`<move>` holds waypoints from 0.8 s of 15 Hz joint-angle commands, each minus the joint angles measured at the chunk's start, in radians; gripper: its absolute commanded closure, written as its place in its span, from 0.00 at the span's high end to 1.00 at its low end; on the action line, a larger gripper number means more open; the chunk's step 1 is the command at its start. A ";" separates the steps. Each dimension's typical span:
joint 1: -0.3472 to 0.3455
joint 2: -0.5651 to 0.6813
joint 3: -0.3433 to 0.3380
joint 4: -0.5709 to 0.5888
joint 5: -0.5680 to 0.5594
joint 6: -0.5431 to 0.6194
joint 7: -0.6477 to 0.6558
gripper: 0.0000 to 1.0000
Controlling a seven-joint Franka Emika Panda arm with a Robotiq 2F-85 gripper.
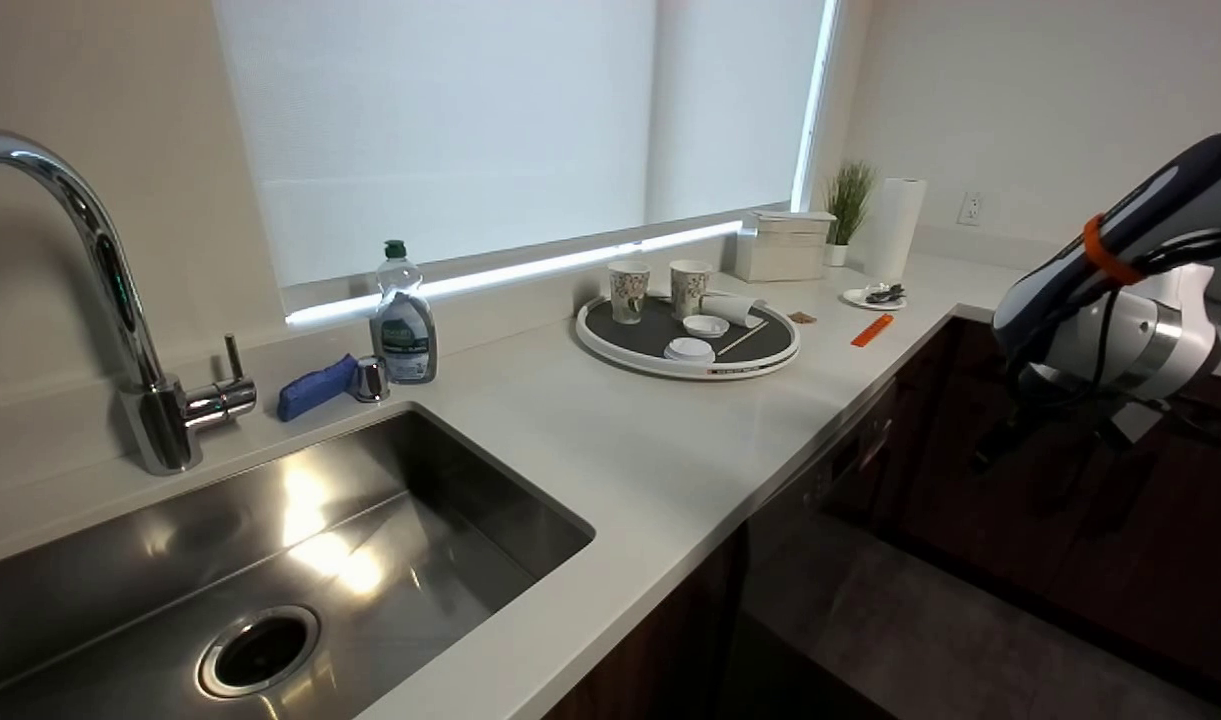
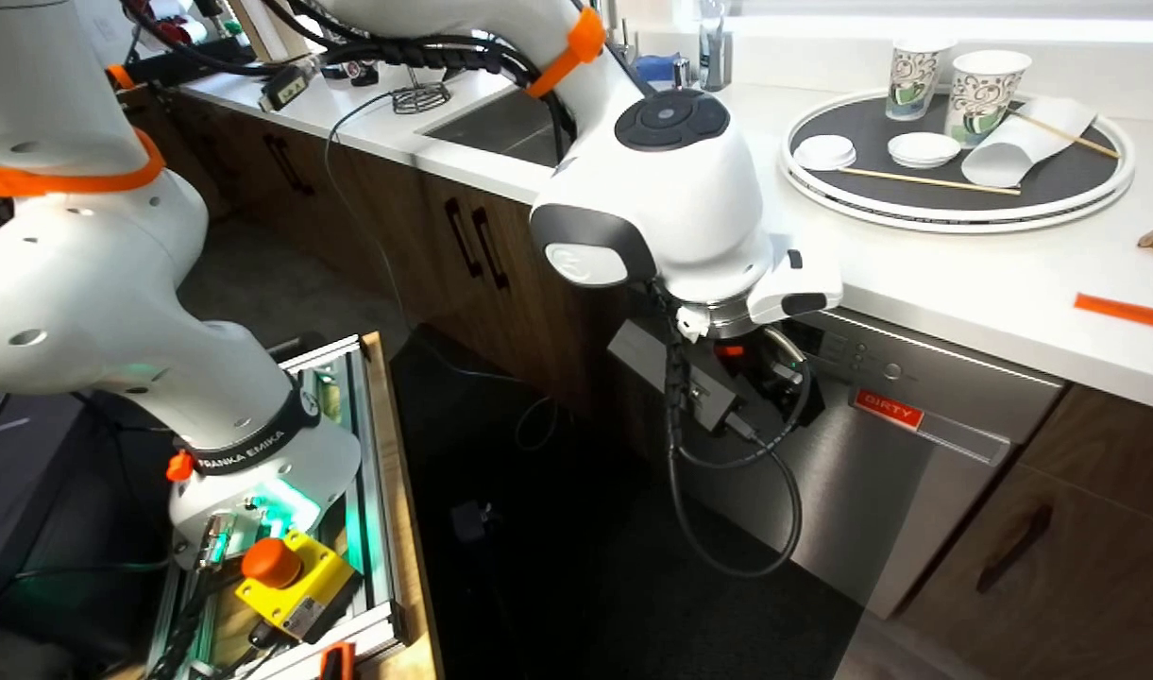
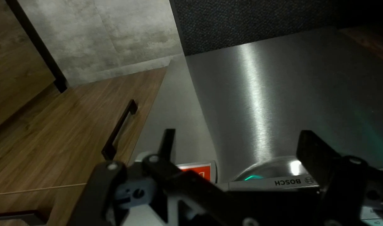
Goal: Press a button on the dishwasher.
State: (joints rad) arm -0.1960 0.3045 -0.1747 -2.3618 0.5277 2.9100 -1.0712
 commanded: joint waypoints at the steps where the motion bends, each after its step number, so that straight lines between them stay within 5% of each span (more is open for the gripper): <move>1: -0.072 0.078 0.078 0.082 0.070 0.007 -0.115 0.71; 10: -0.221 0.230 0.269 0.253 0.151 0.016 -0.288 0.00; 12: -0.248 0.262 0.304 0.286 0.162 0.020 -0.313 0.00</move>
State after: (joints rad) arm -0.3917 0.4990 0.0679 -2.1416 0.6452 2.9100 -1.3122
